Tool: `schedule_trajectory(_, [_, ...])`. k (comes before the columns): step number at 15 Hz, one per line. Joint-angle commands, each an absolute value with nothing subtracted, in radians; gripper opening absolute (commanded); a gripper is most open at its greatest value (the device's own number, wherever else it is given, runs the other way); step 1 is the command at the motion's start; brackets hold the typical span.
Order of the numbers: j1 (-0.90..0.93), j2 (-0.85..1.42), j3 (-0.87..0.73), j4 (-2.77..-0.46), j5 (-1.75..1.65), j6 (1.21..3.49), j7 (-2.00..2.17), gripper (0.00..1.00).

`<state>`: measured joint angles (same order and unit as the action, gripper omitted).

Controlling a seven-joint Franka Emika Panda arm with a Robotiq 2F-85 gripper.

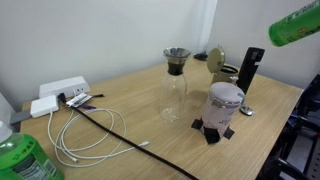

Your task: Put the green bottle upright on the right

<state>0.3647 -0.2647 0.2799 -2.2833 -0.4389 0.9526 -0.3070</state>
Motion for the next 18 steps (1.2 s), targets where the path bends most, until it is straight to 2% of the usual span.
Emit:
schedule_trajectory(1, [0.387,-0.193,0.276,-2.292,-0.448,0.959,-0.407,0.16])
schedule_trajectory(9, [0.383,0.002,0.306,-2.260,-0.548,1.008,-0.653,0.16])
schedule_trajectory(17, [0.377,0.046,0.345,-2.268,-0.539,1.019,-0.743,0.16])
schedule_trajectory(18, [0.378,0.046,0.347,-2.268,-0.539,1.019,-0.745,0.41])
